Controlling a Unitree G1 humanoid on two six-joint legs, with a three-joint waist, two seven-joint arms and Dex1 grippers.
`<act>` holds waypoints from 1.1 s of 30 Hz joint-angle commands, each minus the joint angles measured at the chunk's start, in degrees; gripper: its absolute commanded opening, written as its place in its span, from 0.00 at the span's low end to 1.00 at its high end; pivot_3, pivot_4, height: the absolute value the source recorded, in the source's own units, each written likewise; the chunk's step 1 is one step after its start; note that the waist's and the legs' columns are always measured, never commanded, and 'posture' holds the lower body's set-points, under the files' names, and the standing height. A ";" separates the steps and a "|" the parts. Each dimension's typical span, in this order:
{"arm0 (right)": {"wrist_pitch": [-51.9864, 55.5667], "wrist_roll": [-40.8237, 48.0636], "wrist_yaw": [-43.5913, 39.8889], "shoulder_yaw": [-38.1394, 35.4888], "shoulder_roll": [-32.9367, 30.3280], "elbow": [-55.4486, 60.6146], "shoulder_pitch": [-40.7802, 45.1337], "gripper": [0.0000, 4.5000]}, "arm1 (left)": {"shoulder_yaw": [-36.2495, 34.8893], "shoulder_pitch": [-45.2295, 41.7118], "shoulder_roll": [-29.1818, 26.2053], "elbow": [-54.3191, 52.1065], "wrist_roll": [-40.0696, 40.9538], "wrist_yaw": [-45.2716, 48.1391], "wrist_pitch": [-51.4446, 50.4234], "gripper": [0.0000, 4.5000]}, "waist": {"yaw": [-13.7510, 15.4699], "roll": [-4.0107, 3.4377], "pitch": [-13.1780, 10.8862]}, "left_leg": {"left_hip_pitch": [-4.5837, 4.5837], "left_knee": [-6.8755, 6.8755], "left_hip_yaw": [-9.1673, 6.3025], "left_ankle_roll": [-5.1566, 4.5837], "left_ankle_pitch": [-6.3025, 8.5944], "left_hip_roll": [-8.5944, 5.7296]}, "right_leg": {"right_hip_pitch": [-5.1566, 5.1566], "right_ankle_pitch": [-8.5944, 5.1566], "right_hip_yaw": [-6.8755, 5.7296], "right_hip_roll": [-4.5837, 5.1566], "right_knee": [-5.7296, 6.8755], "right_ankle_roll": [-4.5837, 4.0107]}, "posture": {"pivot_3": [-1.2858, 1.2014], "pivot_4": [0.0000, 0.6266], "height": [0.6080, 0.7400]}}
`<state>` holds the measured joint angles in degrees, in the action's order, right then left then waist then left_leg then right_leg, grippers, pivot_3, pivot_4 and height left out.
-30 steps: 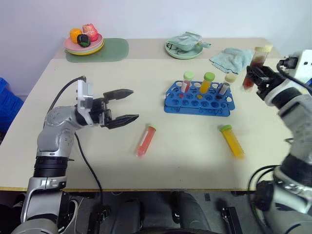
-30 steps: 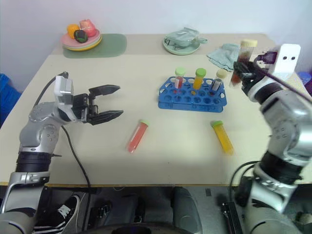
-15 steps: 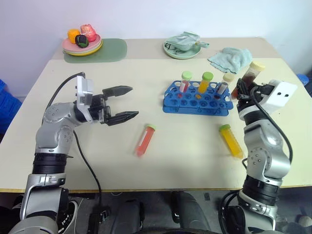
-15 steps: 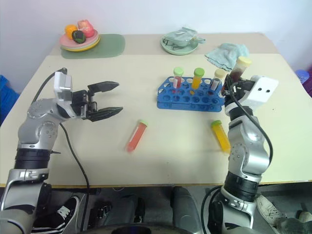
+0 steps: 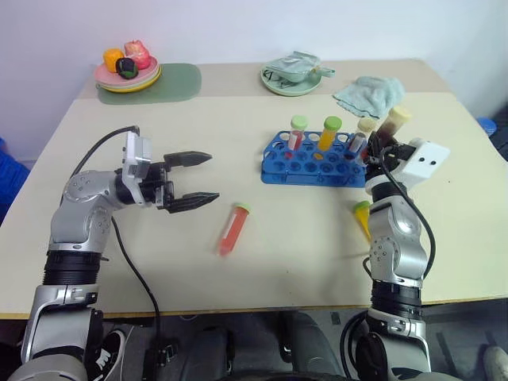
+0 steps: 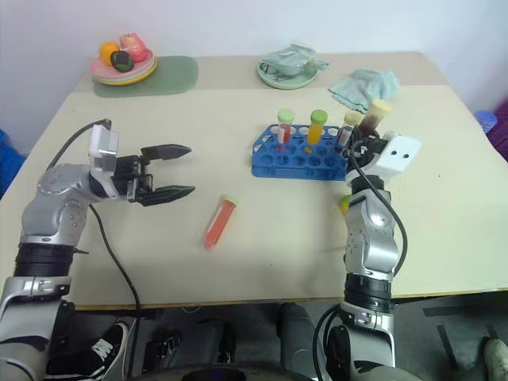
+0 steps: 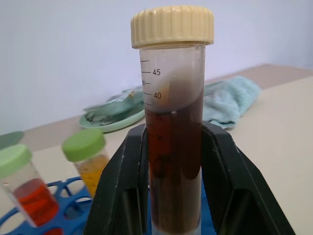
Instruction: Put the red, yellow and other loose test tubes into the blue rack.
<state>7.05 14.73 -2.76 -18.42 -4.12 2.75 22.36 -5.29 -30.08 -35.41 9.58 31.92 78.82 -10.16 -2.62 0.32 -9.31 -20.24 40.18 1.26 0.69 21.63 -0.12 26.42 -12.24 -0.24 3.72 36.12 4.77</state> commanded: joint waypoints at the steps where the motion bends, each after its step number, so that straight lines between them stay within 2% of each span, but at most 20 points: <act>1: -3.21 -0.27 -0.31 0.22 -1.22 -1.01 1.07 0.26 | -0.47 -0.20 -0.88 -0.38 -0.23 0.78 0.68 1.00 | 0.00 0.00 0.00 | 0.00 0.00 0.00 0.00 0.00 0.01 | 0.00 0.00 0.00 0.00 0.00 0.00 | 0.52 0.24 1.00; 16: -8.84 -1.13 -0.56 1.02 -2.45 -8.66 1.92 0.26 | -1.01 -0.23 -0.62 -2.37 0.49 -0.40 -0.72 1.00 | 0.05 0.00 0.00 | 0.00 0.00 -0.02 0.00 0.00 0.02 | -0.01 0.00 0.01 0.03 0.00 0.00 | 0.52 0.24 1.00; 33: -8.71 -1.27 0.09 1.69 -2.77 -7.15 -0.23 0.26 | -1.28 -0.62 -0.44 -2.32 0.93 -1.04 -1.02 1.00 | 0.08 0.00 0.00 | 0.00 0.00 -0.02 0.00 0.00 0.02 | -0.01 0.00 0.01 0.02 0.00 0.00 | 0.52 0.24 1.00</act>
<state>-1.57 13.62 -2.78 -17.05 -6.28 -6.75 22.55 -5.33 -30.02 -35.66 8.46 31.97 77.58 -11.81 -2.54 0.32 -9.31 -20.24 40.18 1.24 0.69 21.63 -0.10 26.42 -12.24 -0.24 3.74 36.12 4.77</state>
